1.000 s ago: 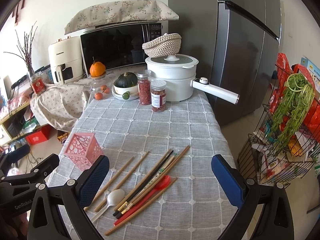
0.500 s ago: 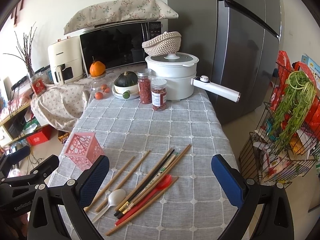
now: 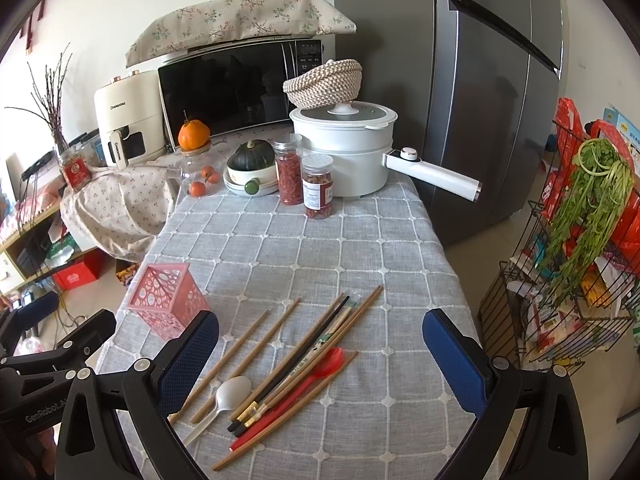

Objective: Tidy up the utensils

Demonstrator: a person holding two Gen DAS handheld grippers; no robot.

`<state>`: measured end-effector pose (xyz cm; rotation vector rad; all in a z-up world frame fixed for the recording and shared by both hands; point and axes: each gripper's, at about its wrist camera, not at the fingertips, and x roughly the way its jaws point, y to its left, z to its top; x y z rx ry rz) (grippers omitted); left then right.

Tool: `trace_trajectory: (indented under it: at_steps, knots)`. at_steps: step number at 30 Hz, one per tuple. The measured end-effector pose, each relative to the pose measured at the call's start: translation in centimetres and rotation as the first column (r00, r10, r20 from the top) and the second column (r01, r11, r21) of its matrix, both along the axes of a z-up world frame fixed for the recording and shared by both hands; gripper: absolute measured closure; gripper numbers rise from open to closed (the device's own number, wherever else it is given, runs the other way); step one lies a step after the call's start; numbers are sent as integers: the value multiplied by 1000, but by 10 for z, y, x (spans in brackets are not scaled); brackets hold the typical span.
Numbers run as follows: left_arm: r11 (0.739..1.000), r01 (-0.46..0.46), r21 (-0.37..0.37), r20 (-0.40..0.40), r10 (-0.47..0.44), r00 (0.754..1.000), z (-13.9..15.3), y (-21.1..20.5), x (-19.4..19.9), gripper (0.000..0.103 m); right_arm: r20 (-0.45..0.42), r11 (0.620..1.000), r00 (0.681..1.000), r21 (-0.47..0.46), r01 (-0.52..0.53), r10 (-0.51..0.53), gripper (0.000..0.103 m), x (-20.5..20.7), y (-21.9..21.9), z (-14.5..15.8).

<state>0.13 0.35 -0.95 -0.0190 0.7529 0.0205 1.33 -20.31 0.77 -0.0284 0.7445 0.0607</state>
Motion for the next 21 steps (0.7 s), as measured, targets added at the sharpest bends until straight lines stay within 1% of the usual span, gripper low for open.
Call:
trace_trajectory:
  at_steps: [16,21]
  knots:
    - [1000,0,0,-1,0,1000,0,0,0,5,-5,1000,1000,4,0,0,0,-1,0,-2]
    - [1000,4,7,-4,-4,1000,-2,-4,0,5,-11,1000,1000,9,2,-2,0,-1,0,-7]
